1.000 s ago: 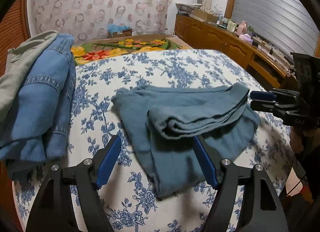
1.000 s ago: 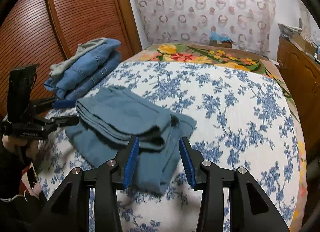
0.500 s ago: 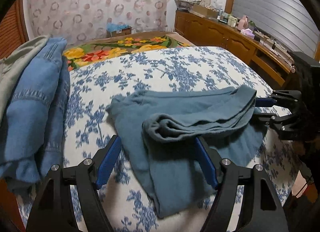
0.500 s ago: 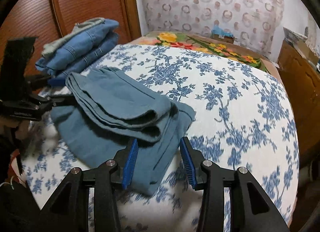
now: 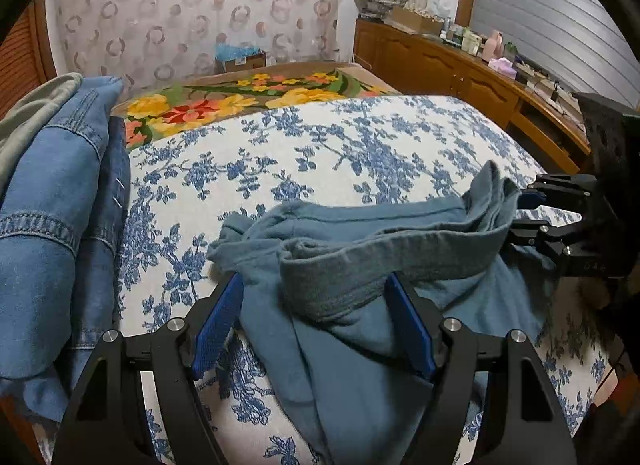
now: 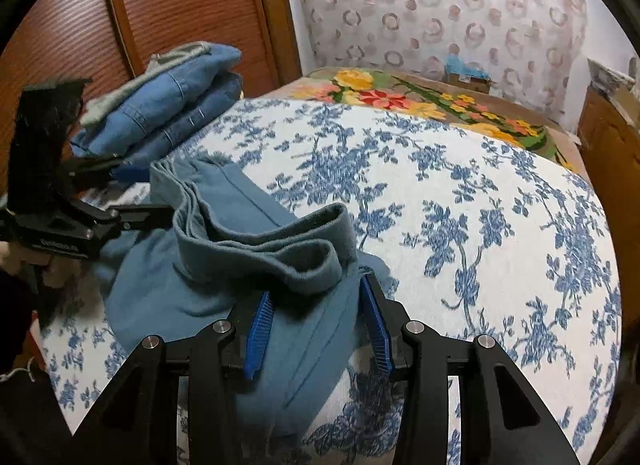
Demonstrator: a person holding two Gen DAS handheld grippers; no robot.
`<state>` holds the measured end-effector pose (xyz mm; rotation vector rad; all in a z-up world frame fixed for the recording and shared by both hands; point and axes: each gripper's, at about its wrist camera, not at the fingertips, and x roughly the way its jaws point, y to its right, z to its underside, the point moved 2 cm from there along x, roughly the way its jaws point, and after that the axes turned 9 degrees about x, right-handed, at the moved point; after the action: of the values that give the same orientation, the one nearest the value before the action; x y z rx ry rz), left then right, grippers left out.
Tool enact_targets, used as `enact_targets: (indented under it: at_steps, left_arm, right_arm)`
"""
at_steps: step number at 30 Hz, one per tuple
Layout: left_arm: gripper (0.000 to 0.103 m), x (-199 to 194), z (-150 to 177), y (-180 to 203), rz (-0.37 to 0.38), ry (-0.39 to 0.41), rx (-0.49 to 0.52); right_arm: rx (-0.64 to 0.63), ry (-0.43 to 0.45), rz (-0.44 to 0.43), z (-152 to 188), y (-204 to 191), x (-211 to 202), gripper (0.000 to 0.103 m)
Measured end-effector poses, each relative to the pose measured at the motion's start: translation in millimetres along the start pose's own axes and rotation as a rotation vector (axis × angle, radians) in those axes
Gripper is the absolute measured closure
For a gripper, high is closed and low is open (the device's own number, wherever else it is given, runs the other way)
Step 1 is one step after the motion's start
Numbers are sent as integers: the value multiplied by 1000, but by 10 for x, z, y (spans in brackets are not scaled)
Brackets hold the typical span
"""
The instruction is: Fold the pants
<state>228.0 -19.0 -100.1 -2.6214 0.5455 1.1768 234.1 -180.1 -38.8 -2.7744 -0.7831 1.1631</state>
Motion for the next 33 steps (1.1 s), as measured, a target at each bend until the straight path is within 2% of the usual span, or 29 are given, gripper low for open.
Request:
enact_targets:
  at_steps: [2,5,6,11,13,15,19,25,27,33]
  left_arm:
    - [30,-28,-25,-8,4,22,1]
    - [44,-22,-80,-16,28,32,2]
    - [48,-6,-94,-17,33,28,5]
    - [68,62,-159,-18,38,14,17]
    - [83,59,-181,-17,29,20,20]
    - [87,33,-220,-31,22,38,11]
    - [88,-17,-256,-52,16,60,4]
    - [88,-101,-314,-103,6,95,-17]
    - [88,-90,-313,-122,-7,87,-21]
    - [88,-66,-241,-170,-32,62,-39]
  right_arm:
    - [4,12,-7,-16,24,-16,72]
    - [17,20,-26,-37,43,-55,89]
    - [18,24,-24,-41,47,-55,92]
    - [39,24,12,-58,69,-40,95]
    - [53,7,38,-42,81,-16,95]
    - [59,-1,45,-35,71,3,95]
    - [87,-3,33,-67,79,-15,95]
    - [101,0,26,-57,105,-84,88]
    - [107,6,33,-59,113,-103,79]
    - [132,48,51,-61,171,-260,75]
